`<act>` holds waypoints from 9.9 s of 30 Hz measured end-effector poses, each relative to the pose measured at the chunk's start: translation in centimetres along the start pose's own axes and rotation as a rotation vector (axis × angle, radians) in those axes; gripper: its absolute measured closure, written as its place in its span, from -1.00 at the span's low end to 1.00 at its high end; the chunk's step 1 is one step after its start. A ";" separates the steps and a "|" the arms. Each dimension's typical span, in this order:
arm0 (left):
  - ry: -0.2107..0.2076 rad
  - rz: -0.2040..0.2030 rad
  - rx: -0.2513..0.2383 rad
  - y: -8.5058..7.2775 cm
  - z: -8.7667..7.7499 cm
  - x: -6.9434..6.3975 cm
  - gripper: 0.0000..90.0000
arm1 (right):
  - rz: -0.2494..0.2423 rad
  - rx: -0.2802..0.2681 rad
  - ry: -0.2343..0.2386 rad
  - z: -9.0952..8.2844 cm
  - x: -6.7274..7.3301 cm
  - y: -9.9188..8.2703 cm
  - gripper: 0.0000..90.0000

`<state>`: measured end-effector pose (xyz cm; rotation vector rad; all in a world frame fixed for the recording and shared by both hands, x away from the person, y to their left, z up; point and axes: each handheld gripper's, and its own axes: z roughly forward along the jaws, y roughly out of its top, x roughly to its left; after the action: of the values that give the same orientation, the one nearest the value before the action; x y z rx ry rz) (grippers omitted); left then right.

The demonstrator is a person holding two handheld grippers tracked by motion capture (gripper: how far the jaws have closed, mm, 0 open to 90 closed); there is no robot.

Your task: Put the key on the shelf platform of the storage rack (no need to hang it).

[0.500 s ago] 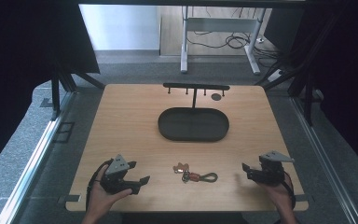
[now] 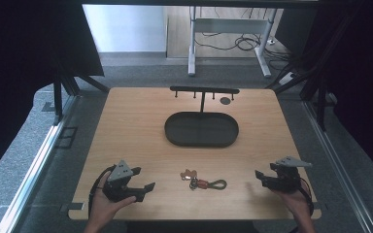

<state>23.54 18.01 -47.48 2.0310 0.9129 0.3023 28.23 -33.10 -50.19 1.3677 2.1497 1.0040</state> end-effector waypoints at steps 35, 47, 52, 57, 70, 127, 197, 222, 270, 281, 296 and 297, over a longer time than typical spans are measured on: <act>-0.021 0.009 0.005 0.0 0.5 -0.5 -0.48 | -0.430 0.268 0.245 -2.0 6.4 10.4 -0.14; -0.024 0.010 0.006 0.0 0.5 -0.5 -0.48 | -0.509 0.333 0.291 -0.5 9.2 11.6 -0.11; -0.024 0.010 0.003 0.1 0.4 -0.5 -0.48 | -0.527 0.352 0.303 0.2 9.8 11.7 -0.10; -0.024 0.009 0.003 0.1 0.4 -0.6 -0.48 | -0.546 0.368 0.314 0.9 10.6 11.8 -0.08; -0.026 0.012 -0.011 0.2 0.0 -0.6 -0.48 | -0.585 0.414 0.348 2.8 12.5 11.1 -0.03; -0.030 0.011 -0.013 0.2 0.0 -0.5 -0.48 | -0.758 0.619 0.397 10.3 17.8 8.5 0.30; -0.023 0.008 -0.020 0.2 -0.3 -0.3 -0.48 | -0.667 0.416 0.420 4.0 15.1 13.8 0.48; -0.023 0.009 -0.025 0.2 -0.5 -0.2 -0.48 | -0.645 0.400 0.379 4.2 13.7 16.4 0.48; -0.024 0.007 -0.032 0.3 -0.8 -0.1 -0.48 | -0.564 0.387 0.323 7.7 11.0 21.2 0.48; -0.023 0.005 -0.036 0.2 -0.9 0.0 -0.48 | -0.542 0.390 0.309 8.8 10.3 22.1 0.48; -0.023 0.001 -0.039 0.2 -0.9 0.1 -0.48 | -0.501 0.397 0.298 10.7 9.4 22.5 0.48; -0.023 -0.001 -0.040 0.2 -0.9 0.1 -0.48 | -0.505 0.395 0.301 10.8 9.3 22.6 0.48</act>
<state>23.26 18.57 -46.82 1.9939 0.8870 0.2944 45.02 -14.96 -40.07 0.7671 2.8341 0.6350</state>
